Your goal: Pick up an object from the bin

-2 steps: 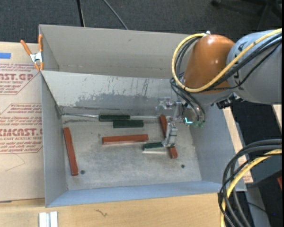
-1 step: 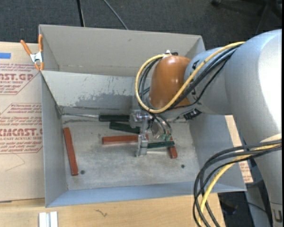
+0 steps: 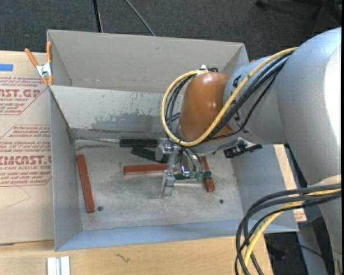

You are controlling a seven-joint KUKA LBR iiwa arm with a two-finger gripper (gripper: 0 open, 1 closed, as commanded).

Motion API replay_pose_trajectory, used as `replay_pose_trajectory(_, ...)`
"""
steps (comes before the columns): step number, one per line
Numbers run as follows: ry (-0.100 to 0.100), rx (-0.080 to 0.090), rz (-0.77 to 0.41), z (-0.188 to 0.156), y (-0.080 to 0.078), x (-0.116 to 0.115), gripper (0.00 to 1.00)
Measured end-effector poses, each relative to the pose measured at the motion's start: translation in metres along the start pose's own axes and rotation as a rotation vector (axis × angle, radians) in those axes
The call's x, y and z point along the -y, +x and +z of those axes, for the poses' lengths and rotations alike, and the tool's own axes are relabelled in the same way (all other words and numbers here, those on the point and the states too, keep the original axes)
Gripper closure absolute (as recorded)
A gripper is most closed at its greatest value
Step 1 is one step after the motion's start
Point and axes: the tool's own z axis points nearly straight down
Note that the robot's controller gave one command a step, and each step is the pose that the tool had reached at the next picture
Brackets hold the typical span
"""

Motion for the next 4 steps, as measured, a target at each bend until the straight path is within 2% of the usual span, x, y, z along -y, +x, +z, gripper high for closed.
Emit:
replay_pose_trajectory(1, 0.001, -0.001, 0.121, 0.001, 0.014, -0.001, 0.0)
replay_pose_trajectory(2, 0.0, 0.005, 0.245, 0.03, 0.011, 0.0, 0.0)
replay_pose_trajectory(3, 0.0, 0.004, 0.245, 0.03, 0.01, 0.0, 0.0)
replay_pose_trajectory(4, 0.001, 0.003, 0.245, 0.029, 0.01, -0.001, 1.0)
